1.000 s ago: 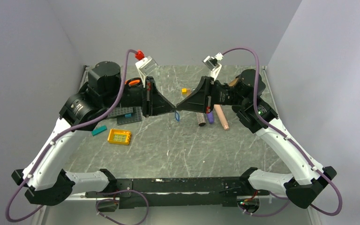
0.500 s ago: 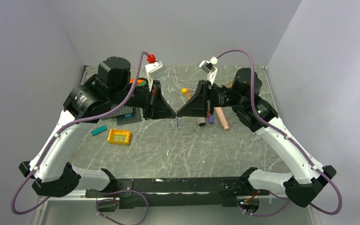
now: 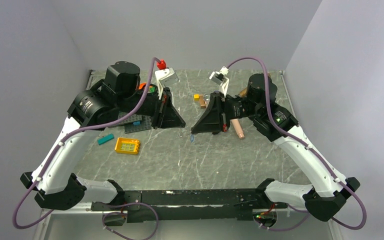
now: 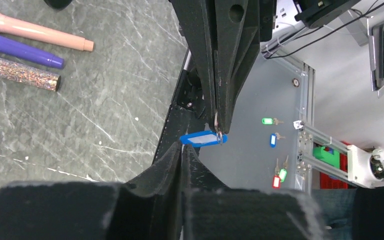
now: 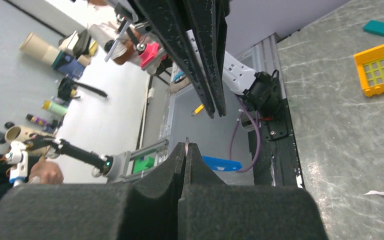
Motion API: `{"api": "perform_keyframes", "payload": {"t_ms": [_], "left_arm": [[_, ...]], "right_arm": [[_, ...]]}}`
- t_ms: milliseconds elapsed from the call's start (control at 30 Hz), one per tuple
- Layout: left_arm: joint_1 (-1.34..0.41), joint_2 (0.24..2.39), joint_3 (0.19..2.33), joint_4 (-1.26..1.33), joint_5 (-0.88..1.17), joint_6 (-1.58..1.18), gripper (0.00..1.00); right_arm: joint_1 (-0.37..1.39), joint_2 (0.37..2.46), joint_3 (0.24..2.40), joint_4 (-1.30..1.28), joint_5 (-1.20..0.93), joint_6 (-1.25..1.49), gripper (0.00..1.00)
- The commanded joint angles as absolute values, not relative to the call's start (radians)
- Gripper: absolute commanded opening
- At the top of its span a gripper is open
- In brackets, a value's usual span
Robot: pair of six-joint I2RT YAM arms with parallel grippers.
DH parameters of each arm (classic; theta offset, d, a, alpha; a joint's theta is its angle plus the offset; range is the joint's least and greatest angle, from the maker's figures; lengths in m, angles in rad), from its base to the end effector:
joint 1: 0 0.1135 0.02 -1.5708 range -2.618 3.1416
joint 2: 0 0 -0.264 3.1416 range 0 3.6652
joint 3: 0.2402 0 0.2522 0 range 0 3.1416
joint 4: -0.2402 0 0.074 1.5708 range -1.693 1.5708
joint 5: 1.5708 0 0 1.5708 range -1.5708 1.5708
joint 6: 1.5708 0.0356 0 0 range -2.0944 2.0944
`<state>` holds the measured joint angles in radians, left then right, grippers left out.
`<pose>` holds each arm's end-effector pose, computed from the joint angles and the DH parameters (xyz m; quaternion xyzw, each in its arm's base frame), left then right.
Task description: Remove the keys from the keyring
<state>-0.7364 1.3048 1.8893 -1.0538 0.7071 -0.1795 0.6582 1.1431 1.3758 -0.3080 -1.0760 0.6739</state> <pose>0.1415 -0.1595 0.5077 0.3940 0.7188 -0.4817 0.3099 0.1594 0.1628 0.4618 -0.3435 0.6324 0.6562 0.2270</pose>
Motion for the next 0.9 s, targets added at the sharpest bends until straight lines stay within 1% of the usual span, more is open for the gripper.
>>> {"api": "perform_keyframes", "payload": {"t_ms": [0,33,67,100,133,200,233,300,367,400,533,600,700,867], "left_arm": [[-0.734,1.263,1.847,-0.949,0.64,-0.249,0.24],[-0.733,1.24,1.811,-0.899,0.625,-0.282,0.38],[-0.733,1.216,1.775,-0.852,0.615,-0.315,0.49],[-0.734,1.193,1.741,-0.8,0.603,-0.35,0.57],[-0.734,1.172,1.712,-0.758,0.593,-0.38,0.61],[-0.733,1.139,1.667,-0.697,0.572,-0.424,0.65],[-0.733,1.128,1.653,-0.677,0.565,-0.44,0.65],[-0.733,1.106,1.631,-0.647,0.551,-0.47,0.62],[-0.733,1.082,1.598,-0.602,0.518,-0.516,0.54],[-0.733,1.063,1.565,-0.551,0.517,-0.549,0.51],[-0.733,0.996,1.411,-0.337,0.512,-0.683,0.47],[-0.733,0.97,1.371,-0.283,0.478,-0.71,0.43],[-0.734,0.955,1.341,-0.236,0.469,-0.726,0.42],[-0.737,0.992,1.387,-0.255,0.517,-0.703,0.42]], "right_arm": [[0.664,1.097,1.404,-0.373,-0.951,0.627,0.0],[0.664,1.092,1.395,-0.368,-0.913,0.638,0.0],[0.665,1.085,1.382,-0.356,-0.874,0.653,0.0],[0.665,1.077,1.367,-0.333,-0.846,0.673,0.0],[0.664,1.069,1.351,-0.304,-0.829,0.695,0.0],[0.665,1.054,1.328,-0.249,-0.799,0.726,0.0],[0.664,1.051,1.325,-0.224,-0.788,0.737,0.0],[0.664,1.055,1.33,-0.193,-0.788,0.752,0.0],[0.664,1.068,1.34,-0.161,-0.817,0.769,0.0],[0.664,1.074,1.345,-0.148,-0.827,0.774,0.0],[0.665,1.078,1.358,-0.105,-0.828,0.787,0.0],[0.664,1.079,1.365,-0.092,-0.822,0.796,0.0],[0.664,1.084,1.368,-0.06,-0.831,0.821,0.0],[0.664,1.09,1.391,-0.062,-0.847,0.822,0.0]]}}
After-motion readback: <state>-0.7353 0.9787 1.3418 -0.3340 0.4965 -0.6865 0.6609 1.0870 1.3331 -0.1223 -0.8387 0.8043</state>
